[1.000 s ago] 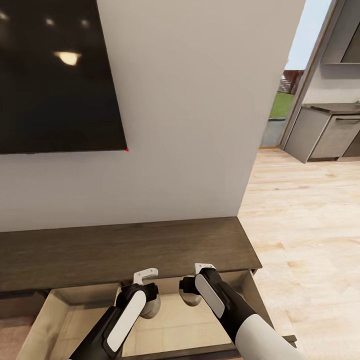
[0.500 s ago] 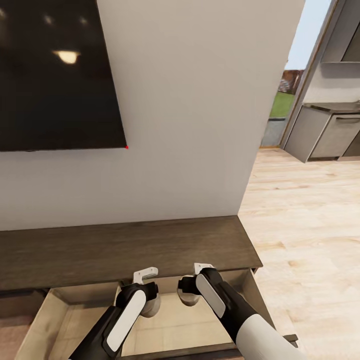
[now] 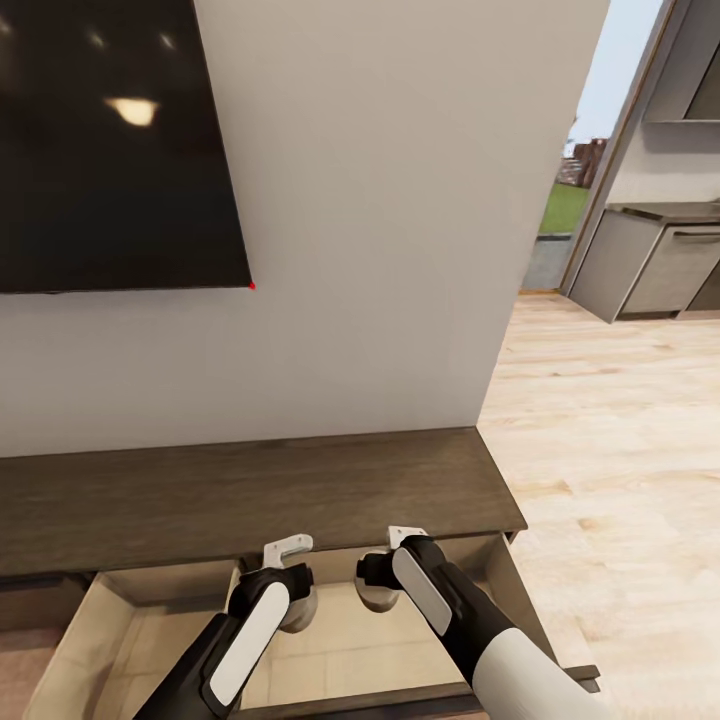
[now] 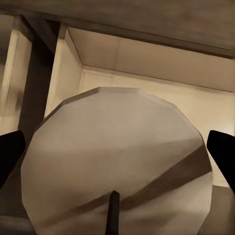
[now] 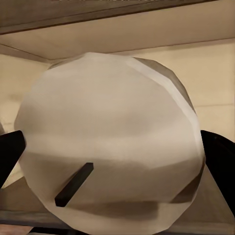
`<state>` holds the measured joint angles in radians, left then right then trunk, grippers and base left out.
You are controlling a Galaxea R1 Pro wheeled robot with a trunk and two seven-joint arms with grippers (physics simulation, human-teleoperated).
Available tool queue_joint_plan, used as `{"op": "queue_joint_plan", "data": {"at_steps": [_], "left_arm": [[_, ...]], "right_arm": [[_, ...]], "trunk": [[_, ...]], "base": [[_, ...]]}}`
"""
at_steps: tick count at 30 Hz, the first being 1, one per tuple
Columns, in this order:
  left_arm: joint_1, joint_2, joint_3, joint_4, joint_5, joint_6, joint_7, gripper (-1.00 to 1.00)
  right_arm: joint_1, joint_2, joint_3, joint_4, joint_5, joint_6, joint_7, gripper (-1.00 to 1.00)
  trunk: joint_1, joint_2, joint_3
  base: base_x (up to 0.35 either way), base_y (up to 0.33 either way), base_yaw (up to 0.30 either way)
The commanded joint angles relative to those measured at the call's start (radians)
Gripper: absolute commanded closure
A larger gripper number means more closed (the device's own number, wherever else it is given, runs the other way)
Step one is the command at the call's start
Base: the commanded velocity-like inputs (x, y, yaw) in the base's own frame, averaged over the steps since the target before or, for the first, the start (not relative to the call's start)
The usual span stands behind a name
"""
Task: Place each of the two pumpkins and all three candles from the living room inside a cabinet in the living room (use any cabinet), then make sure every cabinet is closed, and position the cauldron so it is next to a table in the living room.
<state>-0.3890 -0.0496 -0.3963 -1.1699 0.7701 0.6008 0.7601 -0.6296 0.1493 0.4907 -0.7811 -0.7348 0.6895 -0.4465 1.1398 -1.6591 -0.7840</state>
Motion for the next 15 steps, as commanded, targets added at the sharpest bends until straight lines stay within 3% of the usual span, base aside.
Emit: {"op": "queue_joint_plan", "data": {"at_steps": [1, 15], "left_arm": [[-0.001, 0.0, -0.001, -0.001, 0.009, 0.001, 0.009, 1.0], [-0.004, 0.002, -0.001, -0.004, 0.009, -0.001, 0.008, 1.0]], "right_arm": [[-0.001, 0.0, 0.003, -0.001, -0.011, 0.001, -0.011, 1.0], [-0.001, 0.0, 0.001, -0.001, -0.011, 0.001, -0.01, 1.0]], "trunk": [[0.0, 0.0, -0.001], [0.0, 0.0, -0.001]], "base": [[-0.008, 0.0, 0.0], [-0.001, 0.0, 0.0]]}}
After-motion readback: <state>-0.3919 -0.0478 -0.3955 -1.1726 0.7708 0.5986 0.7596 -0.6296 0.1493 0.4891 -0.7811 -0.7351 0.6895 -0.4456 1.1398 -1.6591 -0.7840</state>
